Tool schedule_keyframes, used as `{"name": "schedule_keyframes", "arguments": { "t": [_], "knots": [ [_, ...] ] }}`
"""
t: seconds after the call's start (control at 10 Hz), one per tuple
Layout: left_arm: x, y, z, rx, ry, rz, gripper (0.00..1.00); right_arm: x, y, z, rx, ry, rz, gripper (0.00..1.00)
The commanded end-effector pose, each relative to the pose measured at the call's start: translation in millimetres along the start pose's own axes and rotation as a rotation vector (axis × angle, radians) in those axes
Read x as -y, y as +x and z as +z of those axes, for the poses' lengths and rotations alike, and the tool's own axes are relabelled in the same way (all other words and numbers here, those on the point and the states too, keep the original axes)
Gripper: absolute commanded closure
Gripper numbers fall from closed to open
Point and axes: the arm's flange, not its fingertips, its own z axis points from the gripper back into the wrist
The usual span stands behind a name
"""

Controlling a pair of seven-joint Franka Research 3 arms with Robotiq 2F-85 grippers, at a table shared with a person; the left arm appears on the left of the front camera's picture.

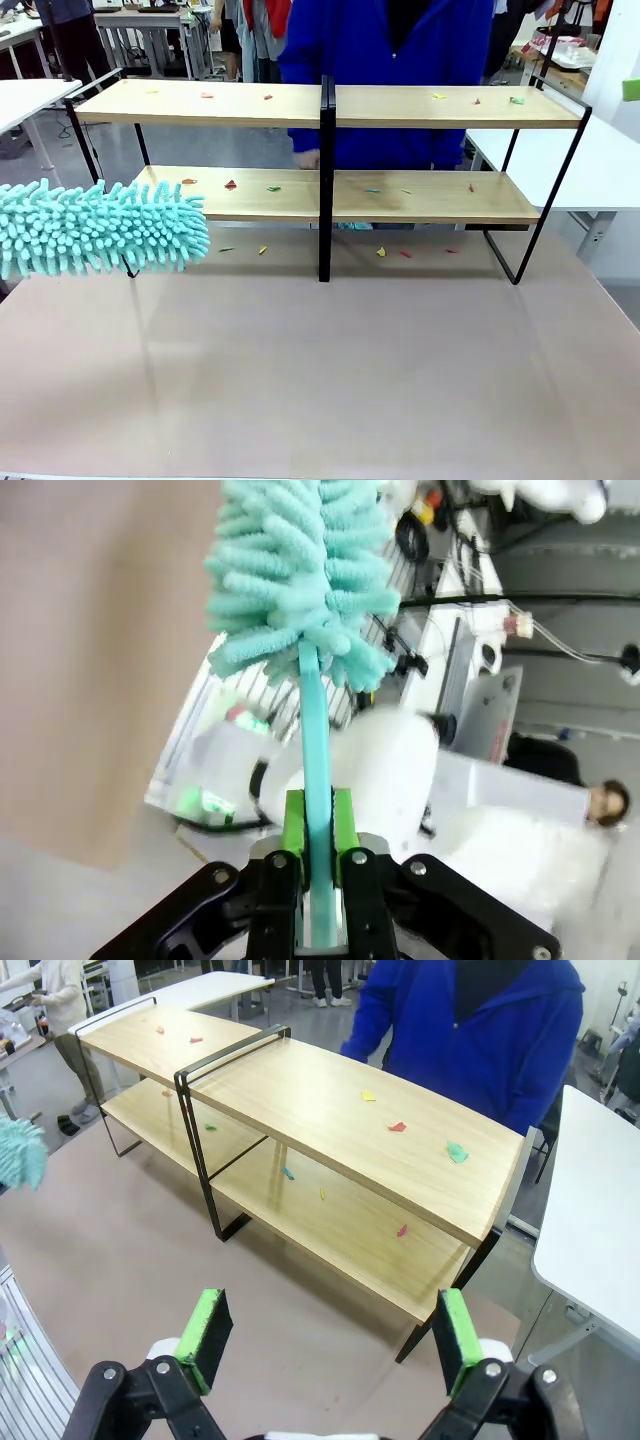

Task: Clean the shelves.
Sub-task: Clean a randomly selected level of the Shelf with the Duster.

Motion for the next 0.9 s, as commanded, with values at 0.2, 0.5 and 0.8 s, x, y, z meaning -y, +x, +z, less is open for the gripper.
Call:
{"name": "schedule_keyframes", "arguments": {
  "t": [0.2, 0.5, 0.8],
  "knots": [
    [14, 111, -66, 0.159, 0.111, 0.122, 0.88, 0, 0, 0, 0.0, 0.0, 0.0, 0.0],
    [-3, 133, -84, 0.197, 0.195, 0.236, 0.88, 0, 0, 0, 0.0, 0.0, 0.0, 0.0],
    [-7, 137, -83, 0.169, 0.17, 0.217, 0.88, 0, 0, 0, 0.0, 0.0, 0.0, 0.0]
  ]
}}
